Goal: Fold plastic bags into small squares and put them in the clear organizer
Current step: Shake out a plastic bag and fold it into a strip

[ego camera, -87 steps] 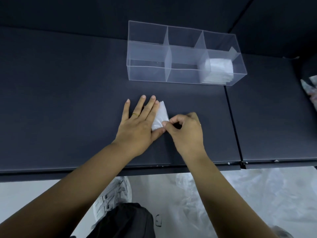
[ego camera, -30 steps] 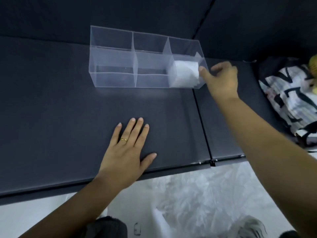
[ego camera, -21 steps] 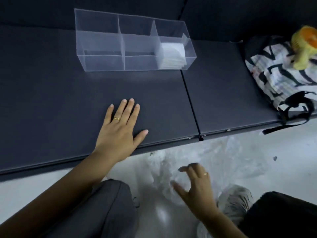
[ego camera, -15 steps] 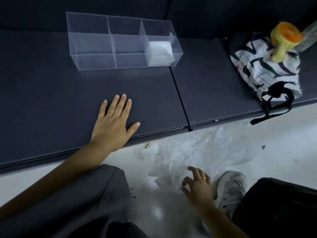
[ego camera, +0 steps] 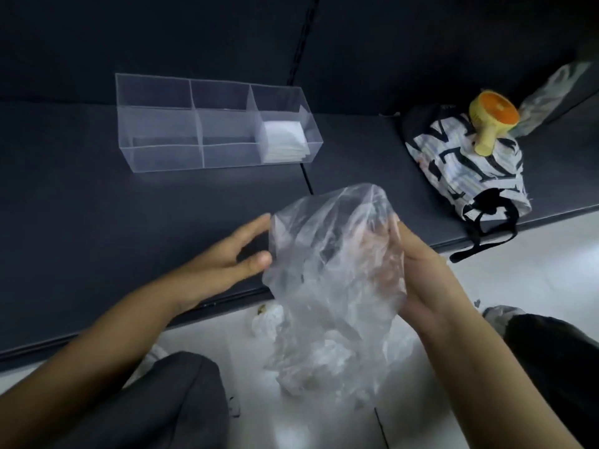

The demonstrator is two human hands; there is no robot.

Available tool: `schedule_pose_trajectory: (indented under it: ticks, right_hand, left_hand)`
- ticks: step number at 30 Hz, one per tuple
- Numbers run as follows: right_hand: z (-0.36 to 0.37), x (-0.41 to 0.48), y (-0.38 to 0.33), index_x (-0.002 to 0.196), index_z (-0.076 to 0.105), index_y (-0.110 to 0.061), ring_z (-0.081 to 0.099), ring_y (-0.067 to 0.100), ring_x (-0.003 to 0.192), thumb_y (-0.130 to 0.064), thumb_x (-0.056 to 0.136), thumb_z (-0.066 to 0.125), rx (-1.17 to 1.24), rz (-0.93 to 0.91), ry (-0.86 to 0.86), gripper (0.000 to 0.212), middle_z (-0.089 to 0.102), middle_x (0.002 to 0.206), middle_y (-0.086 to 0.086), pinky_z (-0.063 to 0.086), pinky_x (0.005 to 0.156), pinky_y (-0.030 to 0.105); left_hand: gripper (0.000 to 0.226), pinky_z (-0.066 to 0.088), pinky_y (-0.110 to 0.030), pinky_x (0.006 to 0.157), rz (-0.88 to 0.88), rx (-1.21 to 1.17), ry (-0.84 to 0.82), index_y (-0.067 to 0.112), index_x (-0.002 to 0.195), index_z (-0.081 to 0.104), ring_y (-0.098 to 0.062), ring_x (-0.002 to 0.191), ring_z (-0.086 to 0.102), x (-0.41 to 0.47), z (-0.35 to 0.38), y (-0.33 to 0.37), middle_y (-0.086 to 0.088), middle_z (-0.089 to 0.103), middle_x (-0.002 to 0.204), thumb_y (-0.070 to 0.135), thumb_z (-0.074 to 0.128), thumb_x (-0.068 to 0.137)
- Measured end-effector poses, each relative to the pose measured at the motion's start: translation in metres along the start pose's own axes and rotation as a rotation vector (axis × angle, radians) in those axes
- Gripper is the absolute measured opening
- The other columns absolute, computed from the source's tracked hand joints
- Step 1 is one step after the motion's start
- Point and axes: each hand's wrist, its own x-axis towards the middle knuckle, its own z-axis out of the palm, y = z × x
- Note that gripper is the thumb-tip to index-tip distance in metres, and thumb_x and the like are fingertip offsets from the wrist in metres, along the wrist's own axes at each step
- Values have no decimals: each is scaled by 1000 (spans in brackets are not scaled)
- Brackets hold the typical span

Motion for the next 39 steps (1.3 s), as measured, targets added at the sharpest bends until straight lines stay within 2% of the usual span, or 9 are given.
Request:
schedule_pose_trajectory:
  ticks: [6, 11, 13, 16, 20, 24, 29, 33, 39]
  right_hand:
    - [-17, 52, -20, 115, 65, -7, 68, 27, 98, -38, 99, 45, 194, 126, 70, 40, 69, 110, 11, 57, 79, 42]
    - [-61, 78, -9, 80, 51, -20, 53, 7, 60, -31, 98, 51, -460, -273, 728, 22, 54, 78, -2, 43, 61, 20]
    - [-58, 72, 7, 88, 59, -31, 58, -2, 79, -40, 91, 61, -727, -492, 628, 10, 61, 89, -15, 44, 75, 15]
    - [-34, 70, 38, 97, 60, -52, 49, -10, 107, -68, 69, 66, -1160, -426, 227, 33, 52, 110, -26, 38, 88, 7]
    - [-3, 86, 71, 103, 46, -59, 38, -1, 116, -57, 67, 71, -1270, -290, 138, 44, 42, 117, -26, 34, 102, 27]
    - [15, 104, 77, 107, 54, -45, 49, 0, 101, -56, 68, 70, -1163, -386, 162, 44, 49, 106, -22, 39, 92, 22]
    - [28, 116, 85, 75, 61, -22, 53, 1, 60, -33, 85, 69, -956, -392, 230, 17, 58, 67, -11, 41, 58, 12]
    - [23, 112, 77, 78, 64, -24, 60, 5, 64, -24, 89, 66, -882, -363, 132, 12, 66, 71, -8, 48, 59, 15]
    - [-13, 103, 49, 84, 65, -9, 68, 8, 78, -17, 91, 62, -633, -426, 245, 11, 73, 82, 1, 51, 72, 14]
  left_hand:
    - [31, 52, -17, 71, -56, -286, 133, 11, 100, 73, -15, 88, 71, 25, 9, 8, -4, 75, 95, 23, 74, 70]
    - [5, 52, -14, 61, -73, -179, 543, 25, 85, 77, -11, 78, 72, 41, -12, -14, 4, 76, 85, 27, 73, 82]
    - [3, 52, -18, 59, -118, -68, 634, 29, 85, 75, -9, 75, 71, 40, -21, -23, 8, 75, 82, 29, 72, 85]
    - [30, 45, -14, 63, -162, 142, 764, 27, 109, 59, 5, 80, 63, 36, -28, -27, 18, 65, 90, 35, 72, 83]
    - [68, 35, -31, 101, 71, 531, 993, 19, 140, 34, -11, 117, 44, 23, -27, -17, 3, 42, 127, 49, 62, 87]
    - [63, 33, -36, 101, 179, 675, 700, 28, 132, 46, -5, 117, 40, 24, -25, 0, 14, 44, 130, 69, 42, 84]
    - [71, 39, -6, 82, 60, 537, 442, 40, 137, 40, 11, 103, 50, 39, -20, -7, 28, 46, 124, 49, 72, 75]
    - [65, 47, -11, 75, 7, 200, 375, 40, 131, 51, 3, 75, 59, 40, -30, -9, 21, 64, 100, 16, 78, 77]
    - [21, 49, -12, 62, 5, -116, 473, 24, 87, 76, -6, 75, 67, 22, -52, -9, 2, 73, 84, 35, 73, 69]
